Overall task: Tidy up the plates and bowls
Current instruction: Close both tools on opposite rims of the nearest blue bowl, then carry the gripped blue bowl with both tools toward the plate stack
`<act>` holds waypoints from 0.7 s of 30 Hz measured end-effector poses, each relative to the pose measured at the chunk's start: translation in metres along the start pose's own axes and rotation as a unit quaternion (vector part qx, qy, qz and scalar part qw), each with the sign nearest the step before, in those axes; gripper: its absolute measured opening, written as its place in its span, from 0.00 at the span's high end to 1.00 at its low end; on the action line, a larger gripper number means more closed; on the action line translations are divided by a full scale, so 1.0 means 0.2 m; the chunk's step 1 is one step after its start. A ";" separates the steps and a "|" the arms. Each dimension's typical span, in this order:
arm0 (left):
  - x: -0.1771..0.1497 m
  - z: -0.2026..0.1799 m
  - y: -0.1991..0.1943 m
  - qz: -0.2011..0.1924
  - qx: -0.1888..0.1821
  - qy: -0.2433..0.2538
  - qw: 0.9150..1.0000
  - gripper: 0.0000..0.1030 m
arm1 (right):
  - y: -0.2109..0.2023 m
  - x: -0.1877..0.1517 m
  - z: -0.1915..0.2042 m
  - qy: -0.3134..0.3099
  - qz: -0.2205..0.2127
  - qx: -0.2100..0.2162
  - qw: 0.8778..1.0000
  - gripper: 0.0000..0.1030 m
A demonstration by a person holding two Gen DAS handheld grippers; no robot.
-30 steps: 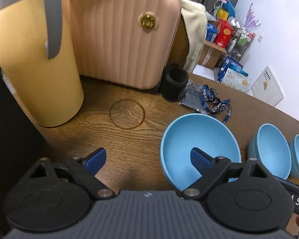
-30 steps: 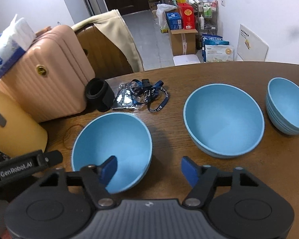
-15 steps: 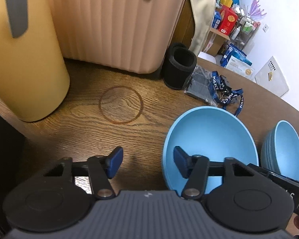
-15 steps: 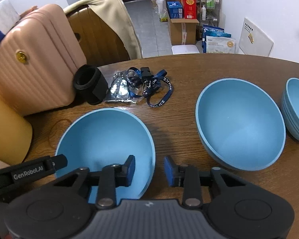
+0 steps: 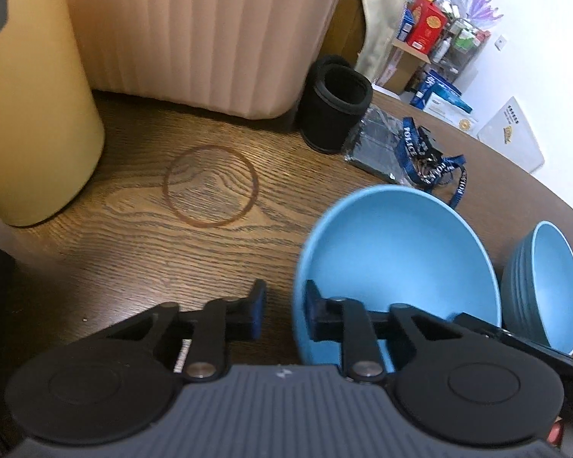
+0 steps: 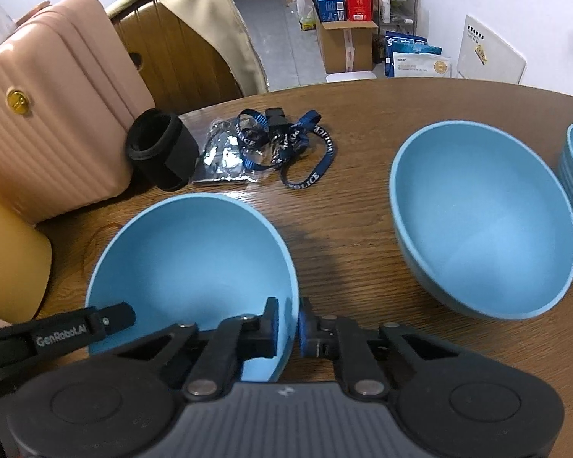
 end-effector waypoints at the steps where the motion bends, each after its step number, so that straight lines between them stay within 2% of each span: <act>1: 0.00 0.00 0.00 0.000 -0.003 0.001 1.000 0.86 | 0.00 0.00 0.01 0.002 -0.001 0.006 1.000 0.94; 21: 0.00 0.00 -0.06 -0.025 -0.006 0.017 1.000 0.87 | -0.05 -0.02 0.07 -0.015 -0.034 0.009 0.999 0.93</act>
Point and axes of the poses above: each gripper's, at about its wrist camera, not at the fingertips, and y roughly the way its jaws point, z to its left, x to its top, the point moved 8 cm from there along y, roughly the way its jaws point
